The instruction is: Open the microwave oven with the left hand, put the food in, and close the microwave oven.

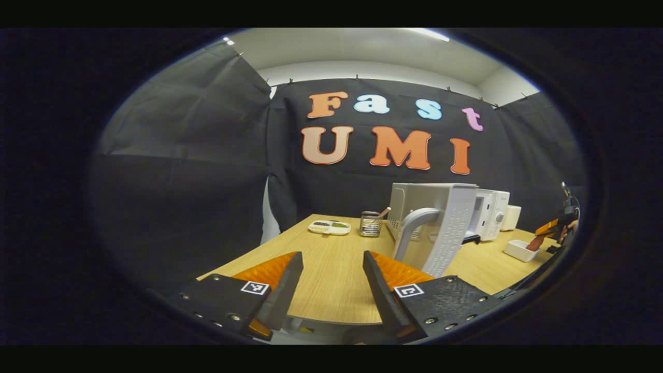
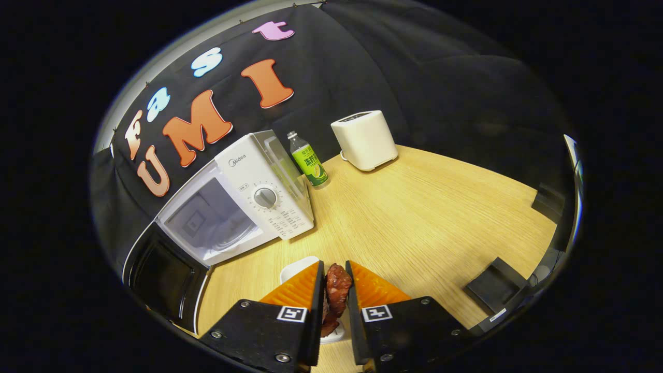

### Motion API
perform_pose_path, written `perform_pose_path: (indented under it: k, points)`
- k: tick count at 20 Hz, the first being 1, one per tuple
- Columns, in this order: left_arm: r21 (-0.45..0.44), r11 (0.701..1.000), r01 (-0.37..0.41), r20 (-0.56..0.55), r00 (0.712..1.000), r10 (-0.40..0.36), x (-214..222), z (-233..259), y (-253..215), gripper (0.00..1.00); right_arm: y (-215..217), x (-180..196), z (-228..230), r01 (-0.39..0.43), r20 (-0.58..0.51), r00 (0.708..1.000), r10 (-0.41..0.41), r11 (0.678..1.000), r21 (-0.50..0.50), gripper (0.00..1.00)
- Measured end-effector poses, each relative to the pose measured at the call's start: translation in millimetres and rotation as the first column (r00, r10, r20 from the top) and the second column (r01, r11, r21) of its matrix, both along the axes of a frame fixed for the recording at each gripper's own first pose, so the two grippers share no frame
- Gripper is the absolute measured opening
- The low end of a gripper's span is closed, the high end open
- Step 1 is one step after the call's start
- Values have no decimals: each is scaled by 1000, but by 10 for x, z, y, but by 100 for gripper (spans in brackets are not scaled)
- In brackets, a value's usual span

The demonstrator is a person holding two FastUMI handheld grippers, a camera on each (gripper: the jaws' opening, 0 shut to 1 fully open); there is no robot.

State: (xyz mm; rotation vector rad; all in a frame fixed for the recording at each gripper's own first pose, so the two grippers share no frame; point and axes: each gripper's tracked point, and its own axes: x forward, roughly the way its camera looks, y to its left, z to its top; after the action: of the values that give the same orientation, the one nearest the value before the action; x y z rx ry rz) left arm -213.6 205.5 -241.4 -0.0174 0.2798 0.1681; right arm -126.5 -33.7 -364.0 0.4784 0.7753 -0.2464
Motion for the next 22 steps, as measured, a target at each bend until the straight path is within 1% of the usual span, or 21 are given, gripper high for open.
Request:
perform_pose_path:
  k: [1, 3, 5, 7, 10, 12, 15, 17, 18, 20, 22]
  points:
    - [3, 1000, 1, 2, 1000, -1, 20, 4, -3, 71, 56, 22, 40, -15, 12, 1000, 15, 1000, -5, 20]
    - [3, 1000, 6, 0, 1000, -6, 63, -19, -17, 71, 103, 35, 107, -49, 20, 999, 50, 997, -67, 17]
    - [-2, 1000, 10, -14, 1000, -11, 113, -75, -19, 72, 179, 101, 285, -79, 52, 995, 86, 989, -125, 16]
    - [-7, 1000, 4, -24, 1000, -5, 167, -106, 2, 72, 301, 192, 490, -109, 92, 988, 124, 982, -154, 16]
    - [18, 1000, -11, -39, 999, 12, 231, -130, 58, 72, 450, 403, 733, -127, 141, 977, 159, 969, -210, 16]
    - [47, 999, -11, -42, 999, 13, 291, -100, 82, 78, 595, 594, 887, -131, 185, 966, 178, 962, -240, 16]
    - [81, 997, -6, -38, 999, 9, 318, -34, 83, 78, 927, 885, 1085, -150, 254, 944, 213, 958, -243, 16]
    - [109, 994, -18, -29, 999, 21, 343, 23, 130, 87, 1209, 1068, 1149, -171, 290, 928, 234, 959, -226, 16]
    - [119, 993, -21, -22, 999, 24, 349, 56, 129, 90, 1342, 1156, 1189, -180, 311, 919, 242, 960, -216, 16]
    - [138, 990, -24, -9, 1000, 25, 345, 100, 145, 90, 1614, 1332, 1265, -194, 356, 899, 255, 961, -198, 16]
    - [150, 988, -24, -10, 1000, 26, 326, 99, 170, 90, 1811, 1521, 1349, -184, 414, 876, 247, 965, -188, 16]
